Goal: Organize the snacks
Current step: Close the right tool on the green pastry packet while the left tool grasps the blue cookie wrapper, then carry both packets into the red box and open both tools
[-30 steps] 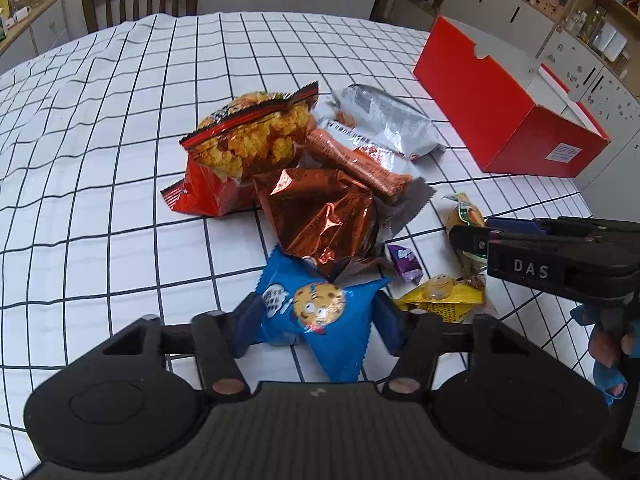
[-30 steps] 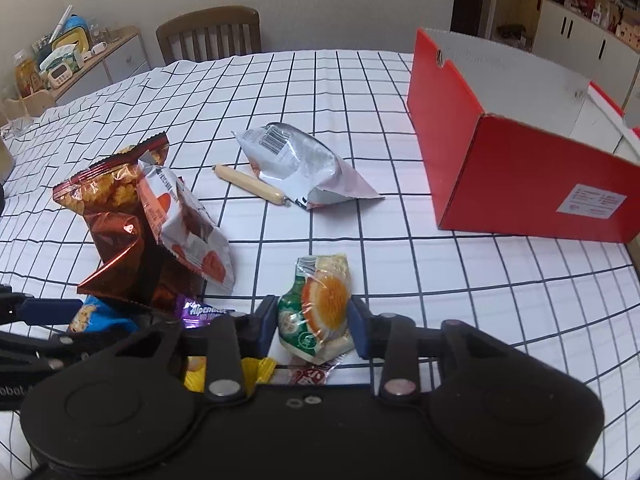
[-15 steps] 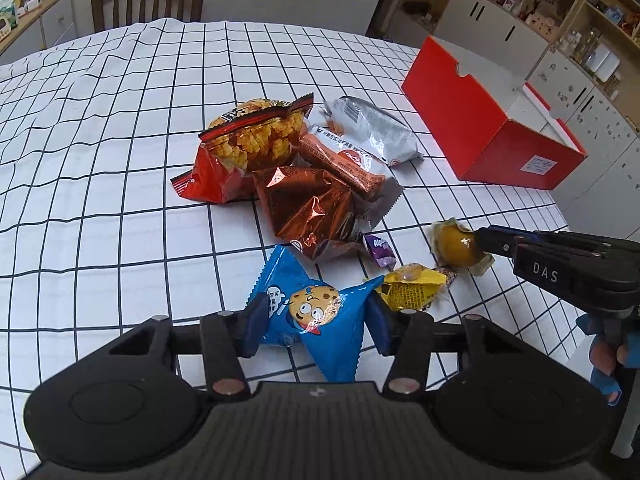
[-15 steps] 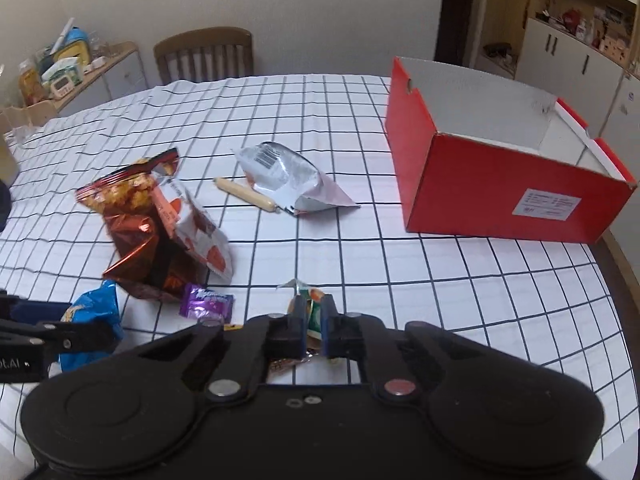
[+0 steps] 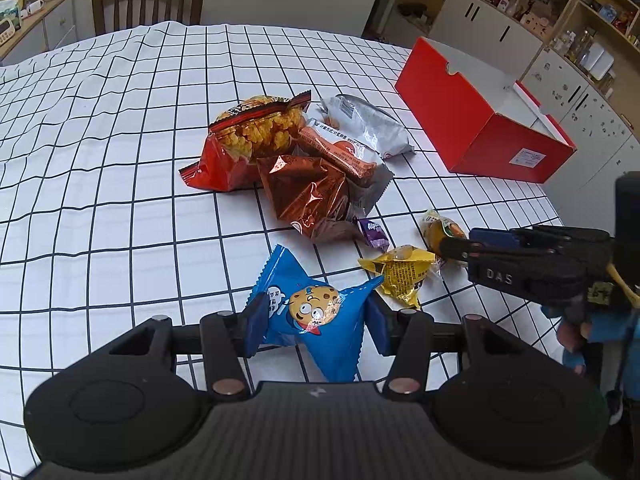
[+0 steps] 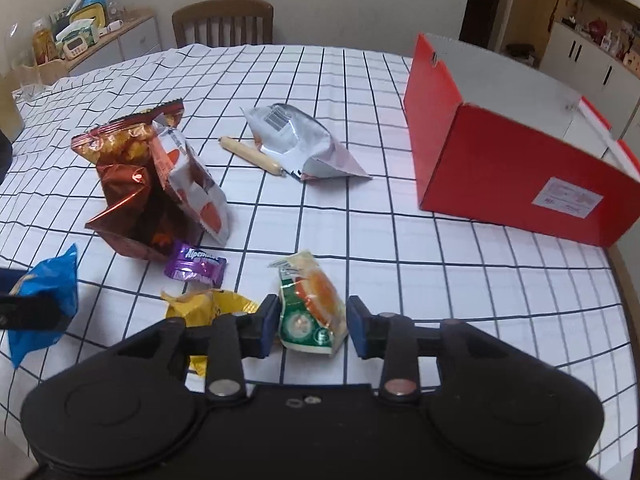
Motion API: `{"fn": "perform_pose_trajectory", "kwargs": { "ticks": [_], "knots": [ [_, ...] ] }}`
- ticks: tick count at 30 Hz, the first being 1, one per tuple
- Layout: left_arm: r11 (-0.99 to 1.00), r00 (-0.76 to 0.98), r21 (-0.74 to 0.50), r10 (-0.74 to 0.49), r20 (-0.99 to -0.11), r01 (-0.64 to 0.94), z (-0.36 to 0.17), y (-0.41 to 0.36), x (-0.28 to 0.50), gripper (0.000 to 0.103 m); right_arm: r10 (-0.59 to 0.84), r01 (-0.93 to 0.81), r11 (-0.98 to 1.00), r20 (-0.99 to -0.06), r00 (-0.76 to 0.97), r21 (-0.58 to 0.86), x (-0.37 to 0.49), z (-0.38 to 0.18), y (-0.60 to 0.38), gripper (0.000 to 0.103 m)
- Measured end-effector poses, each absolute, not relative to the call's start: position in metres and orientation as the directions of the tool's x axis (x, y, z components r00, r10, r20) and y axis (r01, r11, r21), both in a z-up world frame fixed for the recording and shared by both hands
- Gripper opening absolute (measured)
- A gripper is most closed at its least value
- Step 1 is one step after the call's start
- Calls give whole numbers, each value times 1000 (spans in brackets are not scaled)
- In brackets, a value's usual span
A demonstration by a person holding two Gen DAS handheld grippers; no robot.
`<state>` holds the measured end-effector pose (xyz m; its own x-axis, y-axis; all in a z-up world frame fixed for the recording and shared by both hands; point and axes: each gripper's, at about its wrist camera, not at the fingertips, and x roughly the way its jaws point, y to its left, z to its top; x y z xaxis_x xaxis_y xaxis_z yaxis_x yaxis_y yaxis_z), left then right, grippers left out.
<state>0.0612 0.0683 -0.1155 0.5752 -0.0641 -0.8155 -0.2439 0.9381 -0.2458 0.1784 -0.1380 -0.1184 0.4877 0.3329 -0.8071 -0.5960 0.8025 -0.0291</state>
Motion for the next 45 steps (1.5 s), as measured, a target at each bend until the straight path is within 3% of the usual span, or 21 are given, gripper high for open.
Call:
{"fn": "perform_pose_trajectory", "kwargs": {
  "ticks": [12,24,35,45],
  "knots": [
    [934,592,-257,-65,-803,-247,-103,66,55,50,305,-571,819,-805,509,-51,178,-117,-139,33],
    [957,639,-217,-45,-768,-193,-56,39,72,50,378,-573,820,-763,525,12,166,-37,-179,33],
    [973,712,-194,-49,-701,-124,0,-16,128,50,450,-603,796,-713,538,48,207,28,-230,33],
    [985,740,-152,-44,-671,-79,29,-74,204,50,467,-626,780,-687,556,24,268,47,-268,33]
  ]
}}
